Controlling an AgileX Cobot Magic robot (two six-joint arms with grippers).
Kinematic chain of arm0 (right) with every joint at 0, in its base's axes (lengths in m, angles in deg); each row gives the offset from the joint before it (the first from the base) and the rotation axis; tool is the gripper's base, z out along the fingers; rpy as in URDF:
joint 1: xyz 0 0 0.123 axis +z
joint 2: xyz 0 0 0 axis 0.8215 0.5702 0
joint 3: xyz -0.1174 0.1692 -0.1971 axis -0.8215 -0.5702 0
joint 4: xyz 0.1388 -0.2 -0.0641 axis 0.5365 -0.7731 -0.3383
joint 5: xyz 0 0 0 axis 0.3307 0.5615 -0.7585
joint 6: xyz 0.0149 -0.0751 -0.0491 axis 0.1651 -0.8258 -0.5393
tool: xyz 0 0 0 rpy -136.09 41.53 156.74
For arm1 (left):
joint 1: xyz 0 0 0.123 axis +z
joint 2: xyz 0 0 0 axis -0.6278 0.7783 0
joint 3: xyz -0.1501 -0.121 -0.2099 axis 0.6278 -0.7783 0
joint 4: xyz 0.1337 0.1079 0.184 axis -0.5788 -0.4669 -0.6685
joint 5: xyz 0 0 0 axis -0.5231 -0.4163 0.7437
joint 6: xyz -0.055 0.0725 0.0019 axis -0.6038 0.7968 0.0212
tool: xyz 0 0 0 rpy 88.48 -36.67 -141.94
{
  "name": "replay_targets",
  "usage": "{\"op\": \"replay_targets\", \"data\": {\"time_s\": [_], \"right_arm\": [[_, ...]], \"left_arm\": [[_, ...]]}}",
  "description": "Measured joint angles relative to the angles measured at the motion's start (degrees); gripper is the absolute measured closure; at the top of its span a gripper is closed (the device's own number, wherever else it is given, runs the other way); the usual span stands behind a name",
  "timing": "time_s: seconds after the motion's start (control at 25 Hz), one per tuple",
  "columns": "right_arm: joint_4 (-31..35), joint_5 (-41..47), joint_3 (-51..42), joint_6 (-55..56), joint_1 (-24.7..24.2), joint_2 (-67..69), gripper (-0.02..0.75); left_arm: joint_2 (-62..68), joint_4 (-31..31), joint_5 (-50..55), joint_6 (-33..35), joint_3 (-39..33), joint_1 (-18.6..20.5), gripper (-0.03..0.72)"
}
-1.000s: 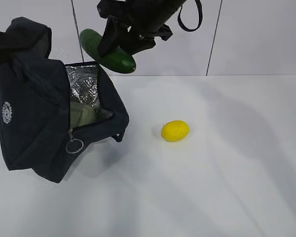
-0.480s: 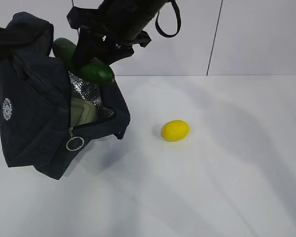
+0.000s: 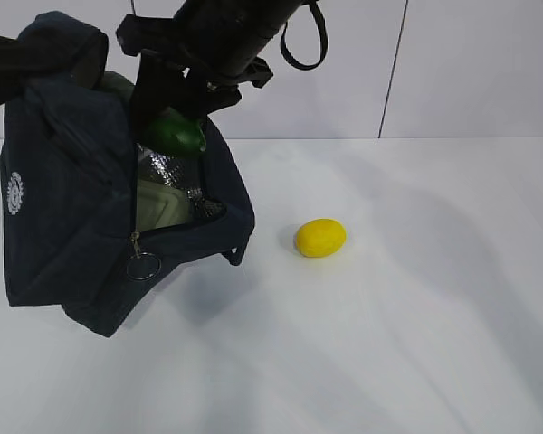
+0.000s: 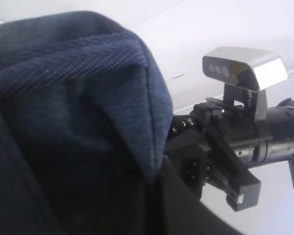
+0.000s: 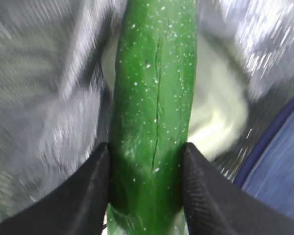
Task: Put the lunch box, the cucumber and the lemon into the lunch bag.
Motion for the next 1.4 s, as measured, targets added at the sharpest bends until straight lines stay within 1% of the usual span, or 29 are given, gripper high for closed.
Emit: {"op": "replay_targets", "data": {"time_s": [0.44, 0.8, 1.0, 1.08, 1.24, 1.4], "right_arm": [[0.1, 0.0, 0.0, 0.0, 0.7, 0.0, 0.409], [0.2, 0.1, 0.0, -2.5, 0.7, 0.0, 0.409], [0.5, 0.2, 0.0, -10.3, 0.7, 0.0, 0.407], [0.5, 0.2, 0.0, -11.8, 0.7, 0.0, 0.383], [0.5, 0.2, 0.0, -13.8, 0.7, 0.0, 0.3], [-1.6, 0.2, 0.0, -13.9, 0.7, 0.0, 0.272]], "left_arm": [[0.0, -0.4, 0.3, 0.0, 7.2, 0.0, 0.695], [0.0, -0.8, 5.1, -1.2, 7.6, 0.0, 0.695], [0.0, -0.9, 7.6, -1.3, 7.6, 0.0, 0.695], [0.0, -0.9, 7.7, -1.3, 7.6, 0.0, 0.695], [0.0, -0.9, 7.9, -1.3, 7.6, 0.0, 0.695], [0.0, -1.0, 8.0, -1.5, 7.6, 0.0, 0.695]]}}
